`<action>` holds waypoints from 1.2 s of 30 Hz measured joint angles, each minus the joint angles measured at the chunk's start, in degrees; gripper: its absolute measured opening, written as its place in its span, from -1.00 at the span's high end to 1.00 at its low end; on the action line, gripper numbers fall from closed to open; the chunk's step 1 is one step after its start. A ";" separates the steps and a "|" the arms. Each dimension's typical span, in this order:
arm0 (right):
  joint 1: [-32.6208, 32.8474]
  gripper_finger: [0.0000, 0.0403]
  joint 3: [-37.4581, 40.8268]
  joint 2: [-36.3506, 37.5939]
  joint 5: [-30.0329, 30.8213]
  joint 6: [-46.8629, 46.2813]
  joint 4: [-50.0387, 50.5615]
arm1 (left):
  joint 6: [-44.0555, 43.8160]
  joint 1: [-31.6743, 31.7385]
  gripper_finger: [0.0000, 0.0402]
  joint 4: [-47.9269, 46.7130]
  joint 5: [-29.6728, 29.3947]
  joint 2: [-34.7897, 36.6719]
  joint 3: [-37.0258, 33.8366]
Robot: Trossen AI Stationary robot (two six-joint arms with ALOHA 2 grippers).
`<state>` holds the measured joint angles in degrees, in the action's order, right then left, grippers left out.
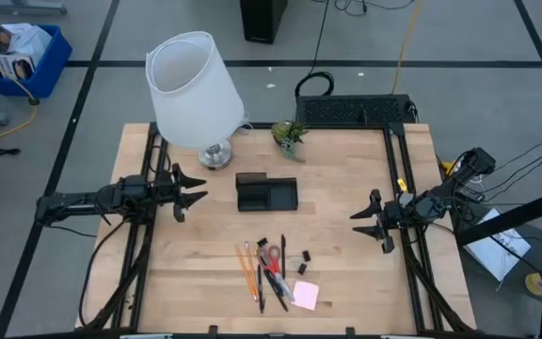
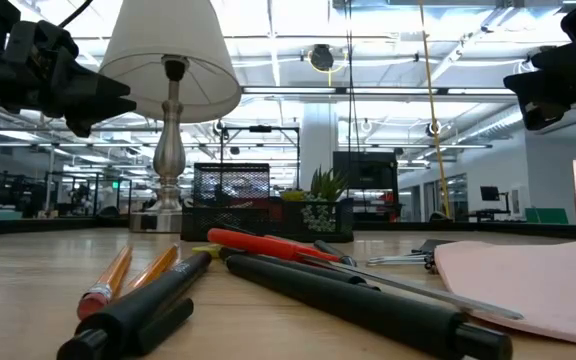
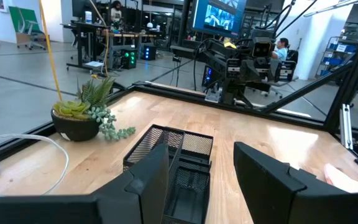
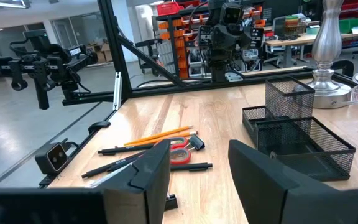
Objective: Pick and place office supplies into organizer
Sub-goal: Put the black middle binder clip into the black desk organizer
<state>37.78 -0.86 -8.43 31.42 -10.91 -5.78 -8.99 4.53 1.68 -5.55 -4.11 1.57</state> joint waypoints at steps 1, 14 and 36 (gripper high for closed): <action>0.00 0.23 -0.01 0.00 -0.02 0.00 0.00 | 0.00 0.00 0.07 0.01 -0.01 0.01 0.01; -0.31 0.23 0.00 0.00 -0.32 -9.18 -6.42 | 0.00 -0.02 0.07 0.01 0.01 -0.01 -0.01; -0.32 0.23 0.00 -11.04 3.96 -6.24 -17.65 | 0.00 -0.02 0.07 -0.03 -0.01 -0.01 -0.01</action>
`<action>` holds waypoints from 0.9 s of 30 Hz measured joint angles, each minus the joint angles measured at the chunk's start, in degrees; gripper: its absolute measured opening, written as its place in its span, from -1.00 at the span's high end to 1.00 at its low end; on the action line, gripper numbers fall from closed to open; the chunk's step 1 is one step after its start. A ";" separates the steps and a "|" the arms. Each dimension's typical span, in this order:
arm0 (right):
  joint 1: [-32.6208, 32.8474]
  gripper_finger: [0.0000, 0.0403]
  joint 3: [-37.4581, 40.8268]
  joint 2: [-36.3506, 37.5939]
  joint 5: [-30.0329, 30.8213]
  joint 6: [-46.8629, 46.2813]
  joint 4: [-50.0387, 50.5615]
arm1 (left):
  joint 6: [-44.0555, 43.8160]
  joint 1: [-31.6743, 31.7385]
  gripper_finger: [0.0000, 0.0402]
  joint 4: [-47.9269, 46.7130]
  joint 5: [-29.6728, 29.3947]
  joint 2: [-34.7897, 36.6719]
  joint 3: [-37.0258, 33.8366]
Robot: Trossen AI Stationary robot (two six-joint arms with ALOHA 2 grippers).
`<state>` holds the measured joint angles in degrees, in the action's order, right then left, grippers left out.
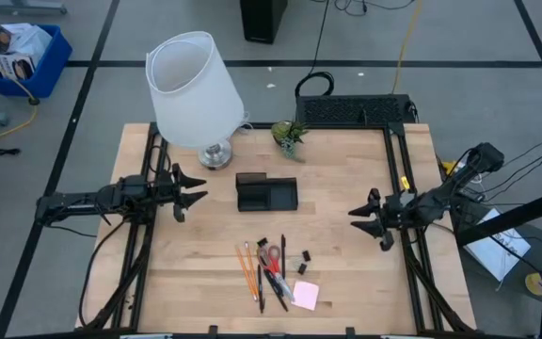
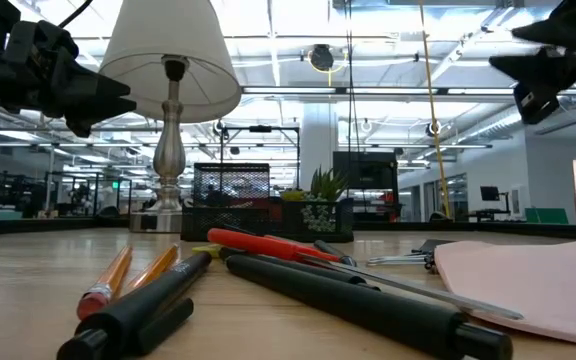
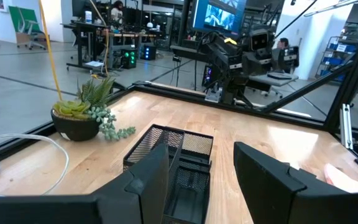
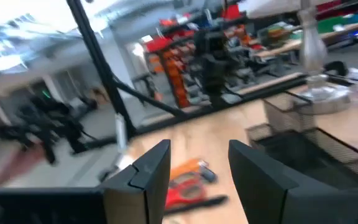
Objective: Pick and place office supplies into organizer
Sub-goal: Put the black middle binder clip into the black desk organizer
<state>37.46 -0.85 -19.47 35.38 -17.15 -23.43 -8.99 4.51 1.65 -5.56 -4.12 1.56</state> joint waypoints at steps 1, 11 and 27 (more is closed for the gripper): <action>0.01 0.23 0.01 -1.32 0.25 0.06 -0.24 | 0.00 0.01 0.07 0.01 0.00 0.00 0.00; -0.40 0.23 0.01 -18.24 -5.23 -3.90 -16.45 | 1.14 0.00 0.07 1.58 -0.17 0.00 0.01; -4.95 0.23 -15.53 -53.78 -13.76 10.37 -23.44 | 1.27 0.02 0.07 1.55 -0.35 0.00 0.02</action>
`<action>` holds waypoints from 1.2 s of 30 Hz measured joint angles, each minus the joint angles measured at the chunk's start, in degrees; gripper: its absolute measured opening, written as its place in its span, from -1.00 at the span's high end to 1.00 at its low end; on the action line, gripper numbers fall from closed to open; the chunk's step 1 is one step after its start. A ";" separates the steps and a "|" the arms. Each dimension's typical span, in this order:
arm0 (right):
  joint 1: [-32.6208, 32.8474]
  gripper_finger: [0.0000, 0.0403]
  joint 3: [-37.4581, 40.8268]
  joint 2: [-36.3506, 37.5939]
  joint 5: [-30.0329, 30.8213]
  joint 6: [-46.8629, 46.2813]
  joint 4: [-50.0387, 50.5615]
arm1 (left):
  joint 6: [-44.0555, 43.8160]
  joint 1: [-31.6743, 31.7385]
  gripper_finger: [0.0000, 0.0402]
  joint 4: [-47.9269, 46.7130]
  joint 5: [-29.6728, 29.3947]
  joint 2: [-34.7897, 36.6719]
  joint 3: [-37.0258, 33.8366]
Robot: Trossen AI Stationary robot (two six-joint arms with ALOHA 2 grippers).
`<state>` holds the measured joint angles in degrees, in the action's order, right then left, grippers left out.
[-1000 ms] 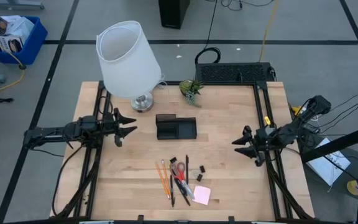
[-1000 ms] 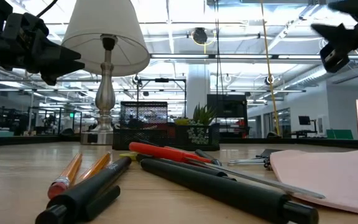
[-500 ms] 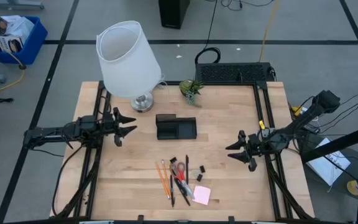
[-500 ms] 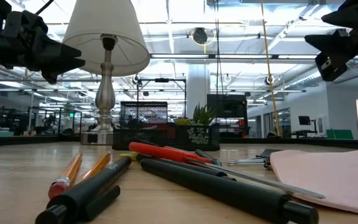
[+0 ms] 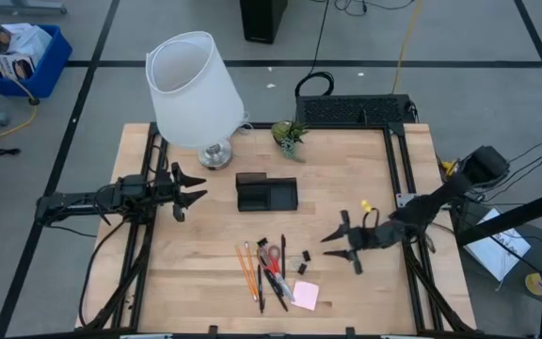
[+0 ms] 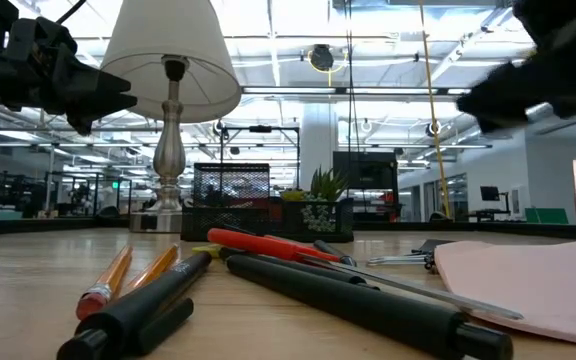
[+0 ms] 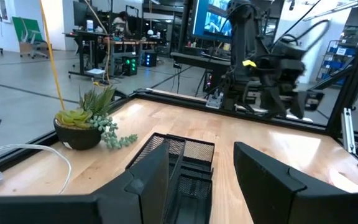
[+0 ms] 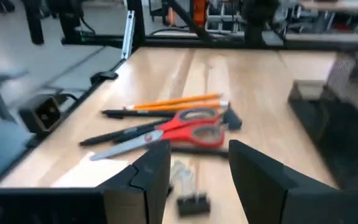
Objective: Pick and place office supplies into organizer
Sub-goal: Put the black middle binder clip into the black desk organizer
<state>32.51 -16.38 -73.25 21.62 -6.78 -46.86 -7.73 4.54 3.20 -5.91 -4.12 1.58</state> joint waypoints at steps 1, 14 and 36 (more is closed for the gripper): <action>-0.50 0.23 -1.61 -1.74 -0.18 2.10 -0.01 | 0.00 -0.02 0.07 0.00 0.02 0.00 -0.01; -10.84 0.23 -9.26 -14.84 -19.72 2.80 0.96 | -0.02 -0.02 0.07 -0.02 -0.04 0.00 0.00; -10.12 0.05 -9.33 -14.87 -14.19 2.99 11.16 | -0.02 0.00 0.07 -0.02 -0.04 0.00 0.01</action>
<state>22.38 -25.71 -88.12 7.43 -3.79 -35.70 -7.75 4.54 3.18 -5.95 -4.12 1.58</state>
